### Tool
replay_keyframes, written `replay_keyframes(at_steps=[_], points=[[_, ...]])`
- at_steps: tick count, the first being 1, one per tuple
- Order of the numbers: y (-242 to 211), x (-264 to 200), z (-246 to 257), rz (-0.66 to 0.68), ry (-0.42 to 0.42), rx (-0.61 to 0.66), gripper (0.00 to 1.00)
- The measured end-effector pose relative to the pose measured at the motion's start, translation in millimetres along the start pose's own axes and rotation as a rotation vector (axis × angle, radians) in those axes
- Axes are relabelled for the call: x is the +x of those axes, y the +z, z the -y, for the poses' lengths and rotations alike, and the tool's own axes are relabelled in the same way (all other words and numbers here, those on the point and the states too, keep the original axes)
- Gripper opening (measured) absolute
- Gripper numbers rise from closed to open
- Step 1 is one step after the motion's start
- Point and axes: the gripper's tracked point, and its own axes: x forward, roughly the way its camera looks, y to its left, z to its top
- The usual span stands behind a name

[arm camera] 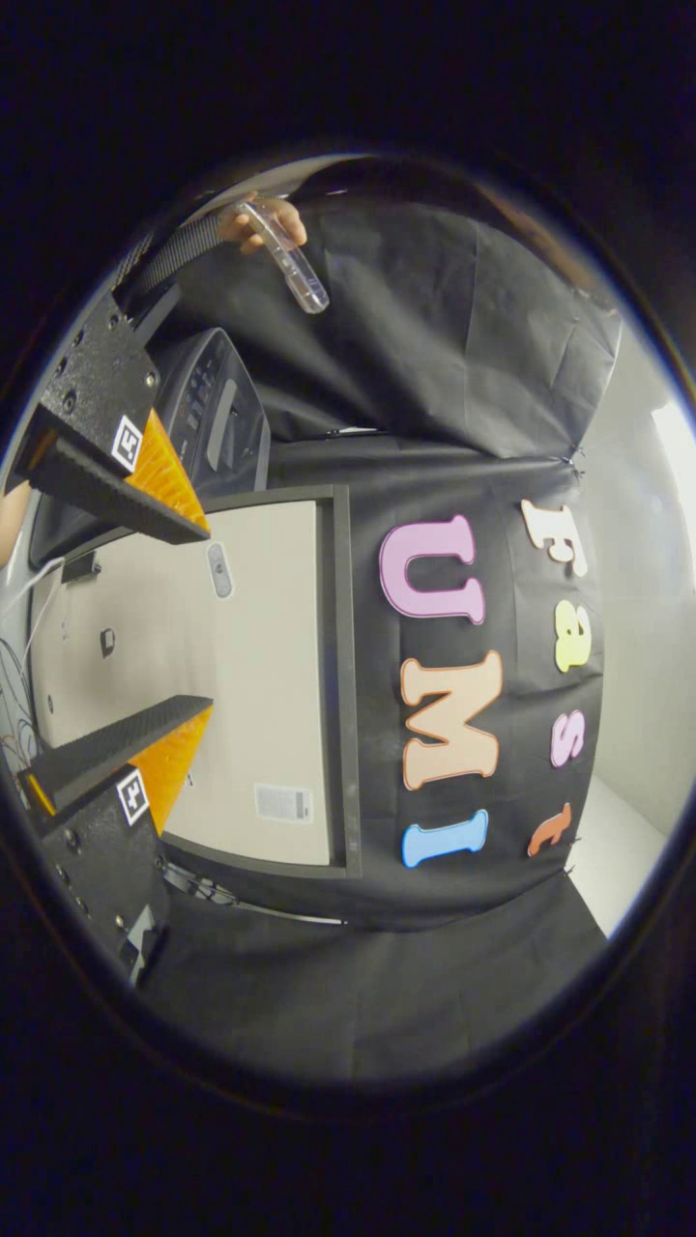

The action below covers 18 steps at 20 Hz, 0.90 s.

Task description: Put the clothes into the washing machine and then close the washing machine lid.

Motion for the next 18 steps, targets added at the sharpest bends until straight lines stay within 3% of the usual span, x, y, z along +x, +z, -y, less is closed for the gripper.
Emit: replay_keyframes(at_steps=[8,18], points=[[-4.2,-12.9,23.2,0.037,-0.02,0.033,0.96],[-76.6,-9.3,19.0,0.027,0.018,0.088,0.97]])
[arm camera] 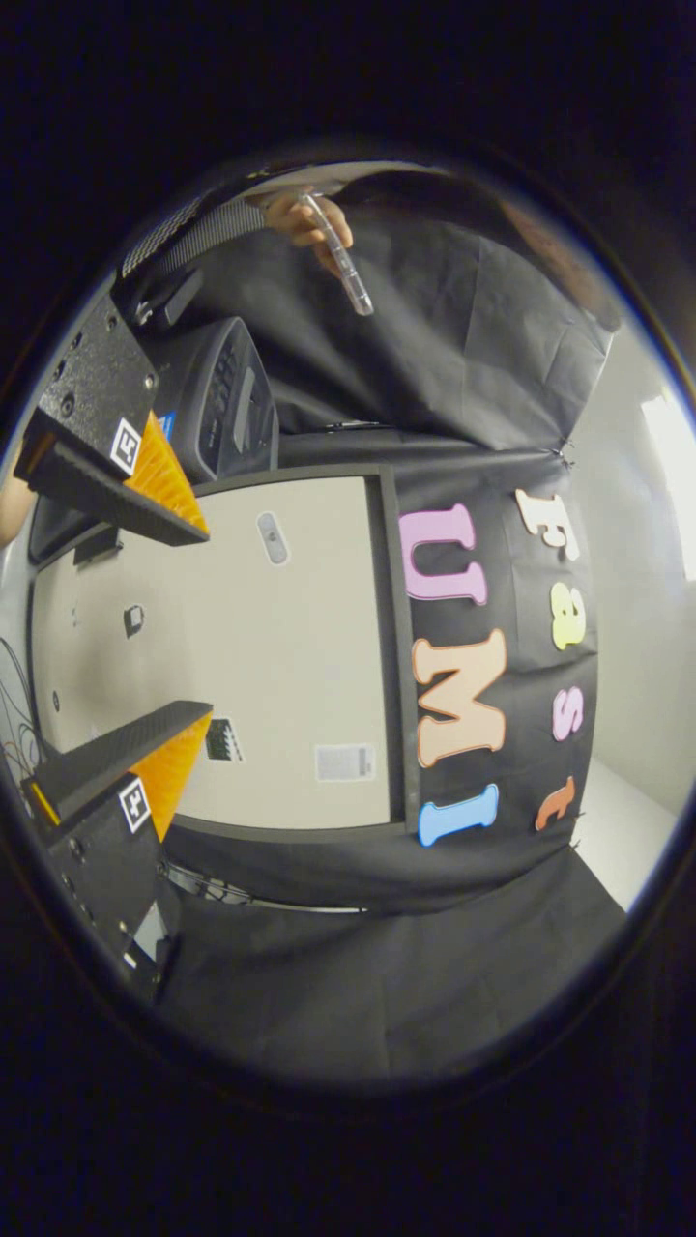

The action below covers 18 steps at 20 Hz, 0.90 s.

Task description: Put the clothes into the washing machine and then close the washing machine lid.

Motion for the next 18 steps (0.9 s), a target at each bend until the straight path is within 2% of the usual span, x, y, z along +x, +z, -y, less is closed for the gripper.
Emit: replay_keyframes(at_steps=[5,9,18], points=[[-9.4,11.1,-8.0,0.034,0.022,0.029,0.97],[-28.7,15.6,-15.9,-0.002,0.046,0.046,0.96],[-60.8,-2.9,-5.5,-0.116,-0.005,0.035,0.96]])
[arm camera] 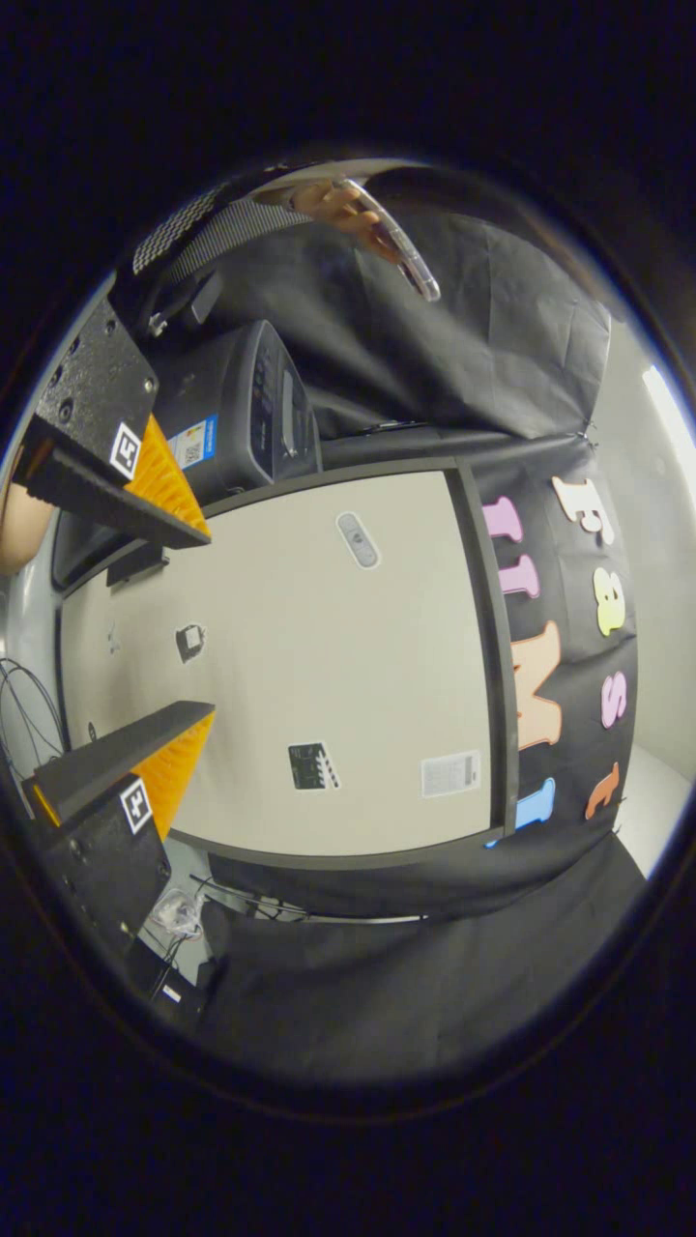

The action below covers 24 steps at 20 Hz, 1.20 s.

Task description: Put the clothes into the washing machine and then close the washing machine lid.

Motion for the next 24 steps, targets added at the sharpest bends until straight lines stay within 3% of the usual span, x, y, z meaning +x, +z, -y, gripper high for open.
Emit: replay_keyframes(at_steps=[6,14,24], points=[[-10.6,-5.5,4.2,-0.035,-0.041,-0.054,0.96],[-48.8,10.5,0.3,-0.202,-0.023,-0.087,0.99],[-42.9,8.1,2.0,-0.181,-0.039,-0.088,0.99]])
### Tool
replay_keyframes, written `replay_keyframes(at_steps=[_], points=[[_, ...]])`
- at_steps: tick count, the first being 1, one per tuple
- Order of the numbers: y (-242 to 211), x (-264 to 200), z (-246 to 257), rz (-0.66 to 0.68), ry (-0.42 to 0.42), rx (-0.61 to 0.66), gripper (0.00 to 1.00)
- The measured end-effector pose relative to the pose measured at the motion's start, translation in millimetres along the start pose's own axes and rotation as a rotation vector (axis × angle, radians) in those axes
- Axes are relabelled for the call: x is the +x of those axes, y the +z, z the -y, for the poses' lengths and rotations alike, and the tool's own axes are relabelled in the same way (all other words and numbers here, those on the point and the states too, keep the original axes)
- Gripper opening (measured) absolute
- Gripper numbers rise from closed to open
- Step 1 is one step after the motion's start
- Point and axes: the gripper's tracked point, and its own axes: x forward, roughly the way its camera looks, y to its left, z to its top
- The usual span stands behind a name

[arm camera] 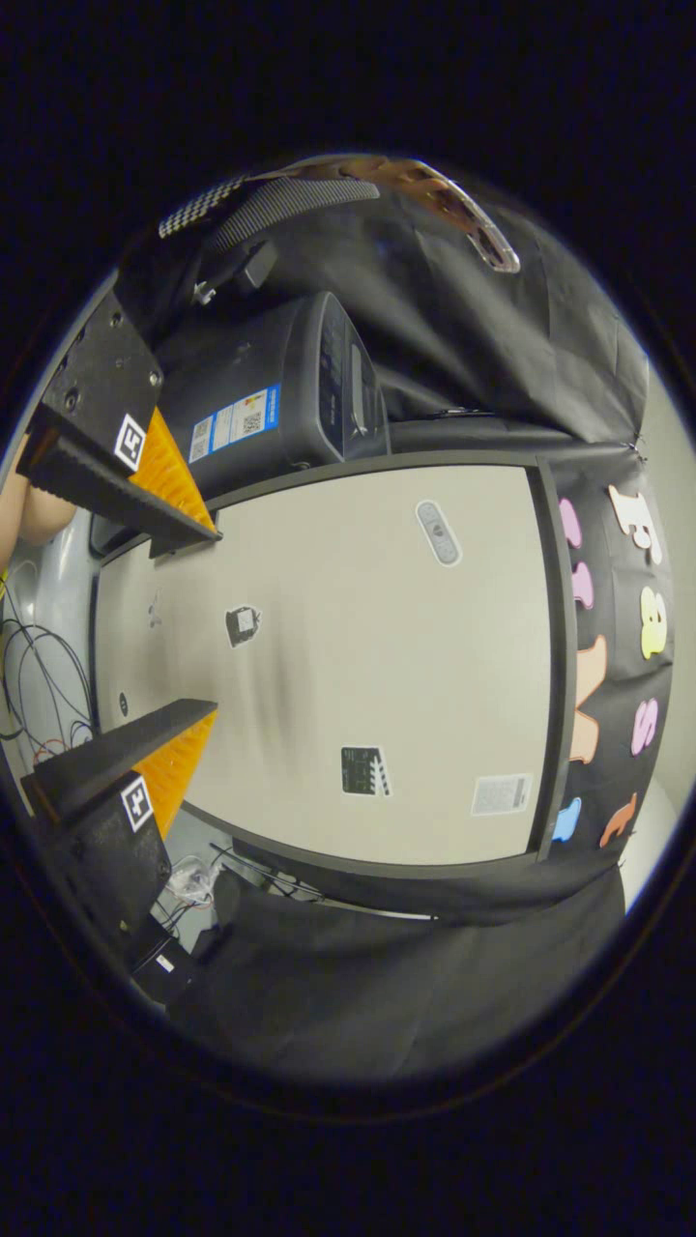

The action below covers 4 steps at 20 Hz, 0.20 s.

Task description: Put the clothes into the washing machine and then close the washing machine lid.

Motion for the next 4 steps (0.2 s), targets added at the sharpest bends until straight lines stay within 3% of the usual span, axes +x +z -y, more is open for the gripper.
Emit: replay_keyframes(at_steps=[4], points=[[0.0,-0.1,-0.3,0.001,0.0,0.0,0.99]])
